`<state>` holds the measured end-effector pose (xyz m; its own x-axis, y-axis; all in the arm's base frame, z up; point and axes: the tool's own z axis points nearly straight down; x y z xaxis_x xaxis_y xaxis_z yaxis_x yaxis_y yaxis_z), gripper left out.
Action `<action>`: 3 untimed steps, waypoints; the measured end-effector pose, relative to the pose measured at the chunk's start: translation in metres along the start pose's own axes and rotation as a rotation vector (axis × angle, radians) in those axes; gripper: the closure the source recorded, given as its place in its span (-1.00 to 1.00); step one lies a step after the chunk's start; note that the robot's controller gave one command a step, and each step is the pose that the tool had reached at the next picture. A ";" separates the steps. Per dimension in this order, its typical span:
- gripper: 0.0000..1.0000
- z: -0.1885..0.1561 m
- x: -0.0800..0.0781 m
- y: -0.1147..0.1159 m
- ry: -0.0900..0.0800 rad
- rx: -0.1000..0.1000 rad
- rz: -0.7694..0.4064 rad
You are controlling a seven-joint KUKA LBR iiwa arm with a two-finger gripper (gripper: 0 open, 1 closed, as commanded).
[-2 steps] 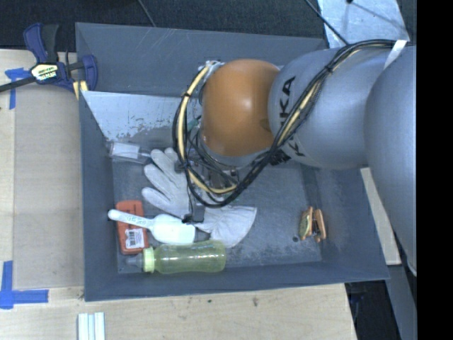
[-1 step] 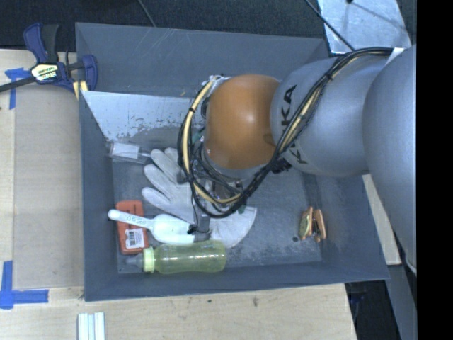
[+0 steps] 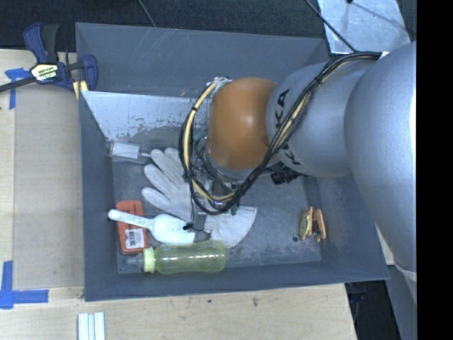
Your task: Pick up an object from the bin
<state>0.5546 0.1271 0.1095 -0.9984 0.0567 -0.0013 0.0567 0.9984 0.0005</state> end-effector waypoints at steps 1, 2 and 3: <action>1.00 0.033 0.034 0.022 -0.012 -0.003 -0.126; 1.00 0.033 0.034 0.022 -0.012 -0.003 -0.126; 1.00 0.010 0.047 0.032 -0.004 0.003 -0.017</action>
Offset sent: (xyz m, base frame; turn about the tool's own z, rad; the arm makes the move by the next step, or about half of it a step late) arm 0.0000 0.0000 0.0000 0.0000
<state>0.5093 0.1616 0.0999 -0.9992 0.0402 -0.0056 0.0402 0.9992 -0.0023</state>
